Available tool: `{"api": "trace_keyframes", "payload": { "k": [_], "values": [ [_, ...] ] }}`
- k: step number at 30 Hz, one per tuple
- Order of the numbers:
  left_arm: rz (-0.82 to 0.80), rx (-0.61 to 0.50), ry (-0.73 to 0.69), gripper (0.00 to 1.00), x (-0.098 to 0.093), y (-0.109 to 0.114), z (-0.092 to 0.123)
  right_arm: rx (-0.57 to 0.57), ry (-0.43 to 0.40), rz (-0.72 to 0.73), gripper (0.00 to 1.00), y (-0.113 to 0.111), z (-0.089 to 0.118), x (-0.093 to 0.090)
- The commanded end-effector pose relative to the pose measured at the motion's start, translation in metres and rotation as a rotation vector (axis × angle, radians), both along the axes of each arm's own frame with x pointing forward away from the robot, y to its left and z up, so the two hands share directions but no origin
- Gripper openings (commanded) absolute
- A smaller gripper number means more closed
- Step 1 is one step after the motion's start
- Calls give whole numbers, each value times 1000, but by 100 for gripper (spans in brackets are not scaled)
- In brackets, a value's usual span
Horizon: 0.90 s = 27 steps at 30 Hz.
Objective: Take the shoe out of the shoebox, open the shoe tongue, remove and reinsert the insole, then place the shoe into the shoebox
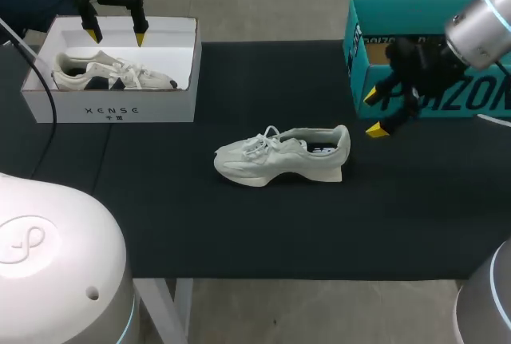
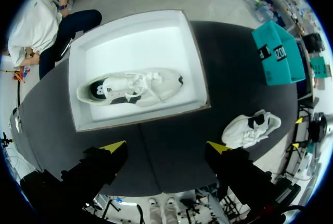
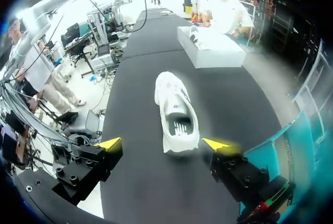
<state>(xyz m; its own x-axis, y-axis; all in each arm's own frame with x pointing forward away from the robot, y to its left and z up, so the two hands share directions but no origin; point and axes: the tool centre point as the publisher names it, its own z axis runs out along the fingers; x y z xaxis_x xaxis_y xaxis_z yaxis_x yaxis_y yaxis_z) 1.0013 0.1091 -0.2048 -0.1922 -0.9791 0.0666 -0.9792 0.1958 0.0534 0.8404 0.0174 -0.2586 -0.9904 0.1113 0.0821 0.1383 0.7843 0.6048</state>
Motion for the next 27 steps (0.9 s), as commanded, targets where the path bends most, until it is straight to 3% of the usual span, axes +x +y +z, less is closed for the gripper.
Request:
{"api": "trace_keyframes", "payload": {
  "k": [1,10,12,22,27],
  "values": [
    [0,0,-2,100,-1,0,0,4,21,33,100,-1,-1,8],
    [0,0,-2,100,-1,0,0,4,21,33,100,-1,-1,8],
    [0,0,-2,100,-1,0,0,14,14,29,100,0,-9,10],
    [0,0,-2,100,-1,0,0,-1,-196,88,100,-6,-29,25],
    [0,0,-2,100,-1,0,0,-28,-217,96,100,-9,-30,27]
  ]
}}
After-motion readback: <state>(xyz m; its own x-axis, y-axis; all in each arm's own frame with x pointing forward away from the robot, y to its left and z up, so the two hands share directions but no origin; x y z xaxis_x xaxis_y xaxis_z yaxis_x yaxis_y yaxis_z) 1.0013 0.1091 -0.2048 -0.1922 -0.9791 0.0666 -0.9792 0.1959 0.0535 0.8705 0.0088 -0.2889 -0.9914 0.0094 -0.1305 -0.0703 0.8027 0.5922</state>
